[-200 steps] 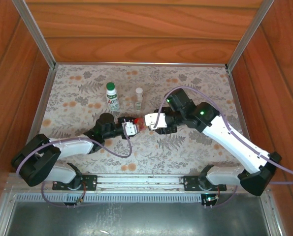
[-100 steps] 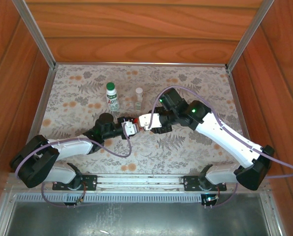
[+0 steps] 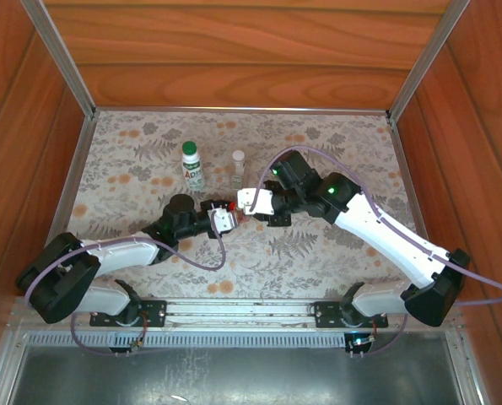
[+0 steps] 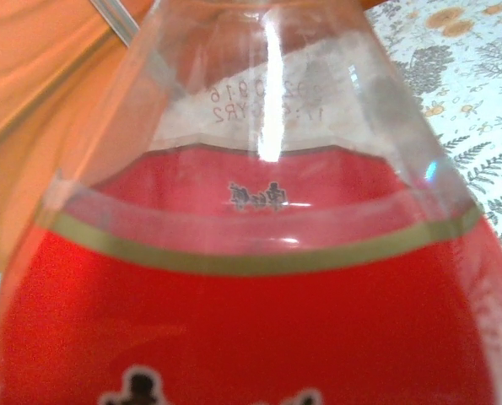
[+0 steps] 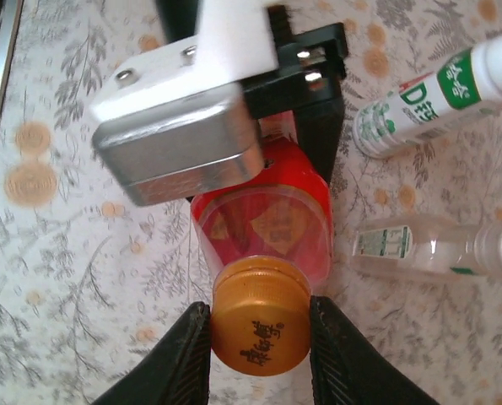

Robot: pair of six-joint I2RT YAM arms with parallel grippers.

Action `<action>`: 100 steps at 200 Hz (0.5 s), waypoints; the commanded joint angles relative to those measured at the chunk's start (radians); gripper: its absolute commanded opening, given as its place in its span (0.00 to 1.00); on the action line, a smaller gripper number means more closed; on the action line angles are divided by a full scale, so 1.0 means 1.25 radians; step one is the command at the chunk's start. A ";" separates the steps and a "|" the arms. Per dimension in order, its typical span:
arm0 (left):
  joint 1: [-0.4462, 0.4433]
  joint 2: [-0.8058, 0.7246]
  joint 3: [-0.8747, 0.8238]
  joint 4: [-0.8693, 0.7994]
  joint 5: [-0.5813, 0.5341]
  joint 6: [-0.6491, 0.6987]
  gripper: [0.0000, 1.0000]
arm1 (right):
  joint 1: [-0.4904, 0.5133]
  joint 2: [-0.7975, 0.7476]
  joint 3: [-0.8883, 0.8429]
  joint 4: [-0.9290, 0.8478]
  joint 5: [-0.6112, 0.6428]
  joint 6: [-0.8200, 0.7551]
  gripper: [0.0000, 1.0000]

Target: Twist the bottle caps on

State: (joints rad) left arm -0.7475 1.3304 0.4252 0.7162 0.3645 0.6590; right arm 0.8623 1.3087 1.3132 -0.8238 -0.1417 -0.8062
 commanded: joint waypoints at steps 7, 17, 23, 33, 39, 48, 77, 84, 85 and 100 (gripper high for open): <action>-0.007 -0.028 0.003 0.000 -0.021 0.033 0.47 | -0.015 -0.020 -0.024 0.132 0.025 0.578 0.19; -0.008 -0.032 0.002 0.000 -0.031 0.035 0.48 | -0.020 -0.016 -0.029 0.151 0.005 0.799 0.20; -0.008 -0.035 0.001 -0.001 -0.038 0.036 0.48 | -0.021 -0.012 -0.035 0.157 -0.015 0.909 0.21; -0.008 -0.037 -0.001 -0.001 -0.048 0.038 0.48 | -0.021 -0.008 -0.055 0.177 -0.071 1.045 0.22; -0.009 -0.037 -0.001 -0.001 -0.054 0.040 0.48 | -0.020 -0.007 -0.068 0.191 -0.101 1.084 0.25; -0.009 -0.034 -0.003 -0.002 -0.056 0.043 0.48 | -0.020 -0.009 -0.071 0.187 -0.123 1.108 0.28; -0.009 -0.039 -0.011 -0.005 -0.043 0.058 0.50 | -0.022 -0.049 -0.065 0.165 -0.108 0.953 0.41; -0.008 -0.043 -0.014 -0.008 -0.039 0.059 0.50 | -0.022 -0.063 -0.068 0.161 -0.102 0.856 0.45; -0.009 -0.043 -0.015 -0.008 -0.038 0.060 0.50 | -0.022 -0.066 -0.069 0.160 -0.101 0.843 0.46; -0.009 -0.050 -0.018 -0.014 -0.032 0.058 0.50 | -0.022 -0.105 -0.086 0.137 -0.103 0.555 0.50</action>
State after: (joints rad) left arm -0.7490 1.2961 0.4145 0.6880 0.2909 0.7002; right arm 0.8307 1.2640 1.2224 -0.6643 -0.2291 0.2718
